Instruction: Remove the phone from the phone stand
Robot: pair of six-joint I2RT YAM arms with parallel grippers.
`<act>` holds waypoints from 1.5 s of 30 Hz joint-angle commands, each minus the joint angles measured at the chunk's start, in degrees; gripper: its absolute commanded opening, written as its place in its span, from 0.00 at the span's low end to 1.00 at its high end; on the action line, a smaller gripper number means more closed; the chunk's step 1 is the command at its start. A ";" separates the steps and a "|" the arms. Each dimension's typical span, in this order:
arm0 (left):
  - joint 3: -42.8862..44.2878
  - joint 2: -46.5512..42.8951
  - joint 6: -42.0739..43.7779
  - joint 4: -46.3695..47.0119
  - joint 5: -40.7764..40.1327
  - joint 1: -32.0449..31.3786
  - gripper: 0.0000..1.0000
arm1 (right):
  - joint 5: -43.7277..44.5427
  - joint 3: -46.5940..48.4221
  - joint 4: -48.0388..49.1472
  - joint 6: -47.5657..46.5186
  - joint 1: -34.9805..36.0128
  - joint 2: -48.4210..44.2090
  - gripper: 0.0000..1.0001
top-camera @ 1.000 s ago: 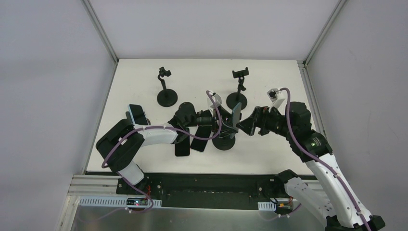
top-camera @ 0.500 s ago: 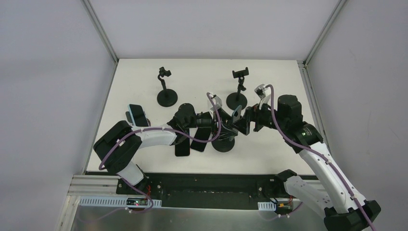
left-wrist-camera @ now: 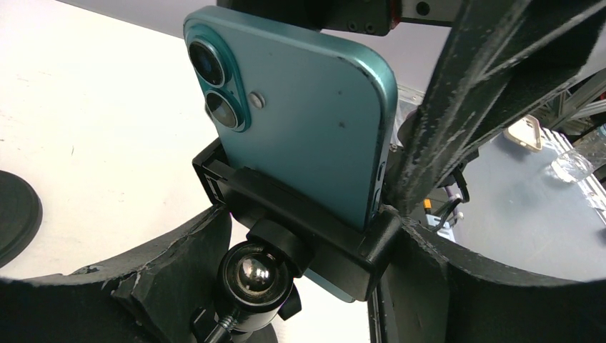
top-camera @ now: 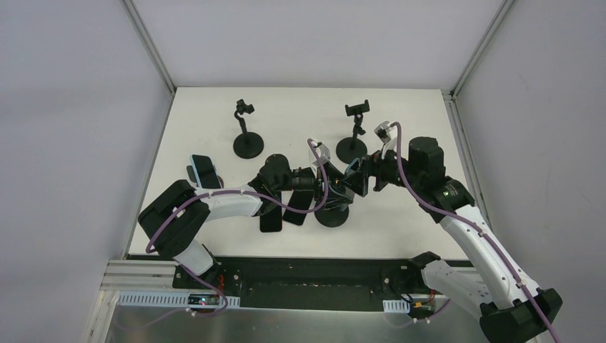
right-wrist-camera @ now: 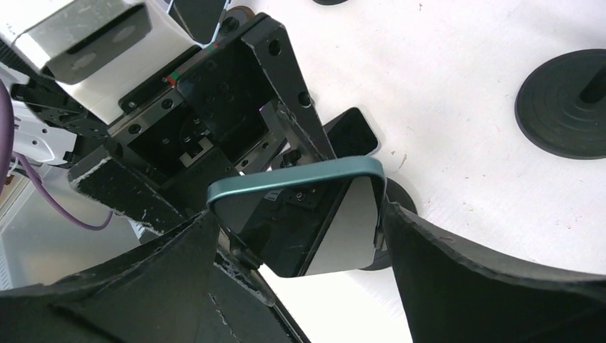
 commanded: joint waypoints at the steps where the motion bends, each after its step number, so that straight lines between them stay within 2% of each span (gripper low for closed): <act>1: -1.00 -2.12 -0.24 -0.23 4.03 -1.34 0.00 | -1.28 1.15 3.87 -1.76 0.20 0.71 0.87; 12: -0.49 -2.14 0.02 -0.22 6.36 -1.40 0.00 | -0.28 0.30 5.65 -2.81 0.17 2.46 0.87; 21: -0.51 -2.09 0.72 -0.29 7.66 -1.30 0.00 | -4.02 -1.52 7.42 -3.34 0.20 2.93 0.84; 45: 0.06 -1.36 0.41 -0.24 8.27 -1.30 0.00 | -7.36 -7.05 11.91 -0.48 0.16 0.02 0.87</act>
